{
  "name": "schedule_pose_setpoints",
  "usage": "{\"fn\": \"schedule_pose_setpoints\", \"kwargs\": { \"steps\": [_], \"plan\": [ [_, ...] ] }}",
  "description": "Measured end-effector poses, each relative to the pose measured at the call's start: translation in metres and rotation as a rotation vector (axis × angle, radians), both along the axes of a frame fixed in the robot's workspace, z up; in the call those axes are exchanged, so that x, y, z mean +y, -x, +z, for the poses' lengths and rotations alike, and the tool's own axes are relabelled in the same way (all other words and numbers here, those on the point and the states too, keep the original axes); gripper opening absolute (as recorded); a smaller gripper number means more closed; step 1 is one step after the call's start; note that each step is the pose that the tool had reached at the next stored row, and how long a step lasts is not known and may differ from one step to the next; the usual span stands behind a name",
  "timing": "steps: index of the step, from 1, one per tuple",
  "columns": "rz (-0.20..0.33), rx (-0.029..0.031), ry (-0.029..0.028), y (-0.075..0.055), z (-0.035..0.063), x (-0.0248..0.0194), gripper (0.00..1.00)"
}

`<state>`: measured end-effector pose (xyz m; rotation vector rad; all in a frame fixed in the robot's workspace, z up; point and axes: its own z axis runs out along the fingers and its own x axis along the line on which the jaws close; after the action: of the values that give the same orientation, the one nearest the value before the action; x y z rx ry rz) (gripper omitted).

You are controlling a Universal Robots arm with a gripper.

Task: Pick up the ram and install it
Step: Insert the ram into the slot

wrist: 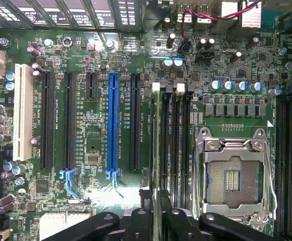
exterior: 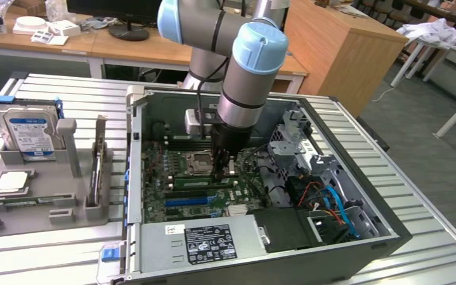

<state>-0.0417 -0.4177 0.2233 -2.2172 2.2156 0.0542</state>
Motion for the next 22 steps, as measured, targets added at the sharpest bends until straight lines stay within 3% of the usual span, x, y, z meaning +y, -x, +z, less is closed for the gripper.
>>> {"fn": "schedule_pose_setpoints", "kwargs": {
  "steps": [9, 22],
  "plan": [
    [0.0, 0.0, 0.0001, 0.0, 0.0031, 0.0, 0.19],
    [0.0, 0.0, 0.0, 0.0, 0.0469, 0.0, 0.19]
  ]
}}
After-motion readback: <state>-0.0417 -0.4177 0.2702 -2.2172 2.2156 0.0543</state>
